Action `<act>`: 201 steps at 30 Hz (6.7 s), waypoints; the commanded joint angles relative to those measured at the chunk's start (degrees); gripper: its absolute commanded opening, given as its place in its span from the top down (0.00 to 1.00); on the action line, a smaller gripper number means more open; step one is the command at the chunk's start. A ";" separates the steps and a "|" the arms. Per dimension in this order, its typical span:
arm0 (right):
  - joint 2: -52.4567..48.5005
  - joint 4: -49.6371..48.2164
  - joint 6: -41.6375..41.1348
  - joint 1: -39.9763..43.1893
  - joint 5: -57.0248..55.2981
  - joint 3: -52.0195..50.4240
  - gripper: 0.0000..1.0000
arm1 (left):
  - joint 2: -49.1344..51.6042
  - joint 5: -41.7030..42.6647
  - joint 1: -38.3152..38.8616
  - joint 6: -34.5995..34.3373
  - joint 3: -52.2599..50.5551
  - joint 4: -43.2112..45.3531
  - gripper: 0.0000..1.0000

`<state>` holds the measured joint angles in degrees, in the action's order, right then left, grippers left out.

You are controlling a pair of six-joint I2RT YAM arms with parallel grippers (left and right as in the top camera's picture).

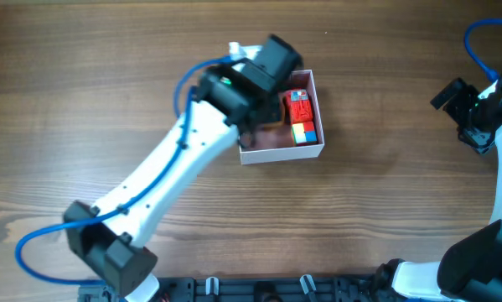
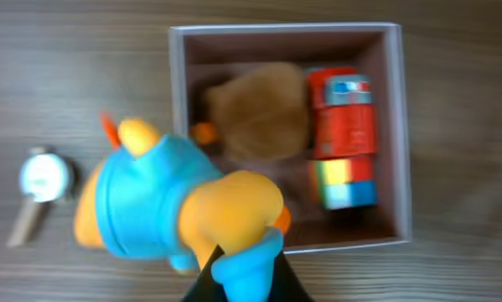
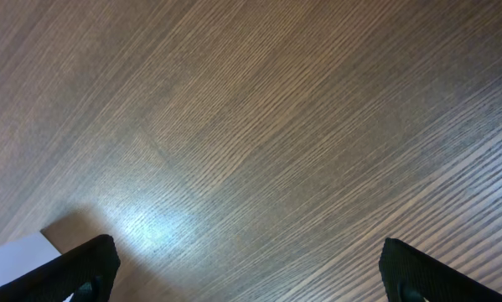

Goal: Pack container
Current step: 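Carry the duck toy into the box and lower it, then open the left gripper and withdraw it toward the white rattle, then grasp the white rattle by its wooden handle with the left gripper, then carry the rattle into the box and release it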

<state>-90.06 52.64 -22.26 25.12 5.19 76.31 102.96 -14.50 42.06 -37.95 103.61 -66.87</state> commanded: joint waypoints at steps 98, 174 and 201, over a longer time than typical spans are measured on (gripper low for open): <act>-0.59 -0.20 -0.28 0.13 0.87 -0.17 0.00 | -6.45 15.78 -37.42 49.81 -40.89 15.30 0.37; -0.59 -1.25 -0.28 0.13 0.87 -0.17 0.00 | 9.25 16.31 -1.16 19.06 -10.60 13.14 0.96; -0.59 -1.46 -0.28 0.13 0.90 -0.17 0.00 | -5.86 6.75 -1.46 19.52 0.17 4.37 0.00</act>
<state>-90.06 51.37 -22.26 25.12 5.56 76.31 107.00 -0.69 40.64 -19.18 100.22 -61.08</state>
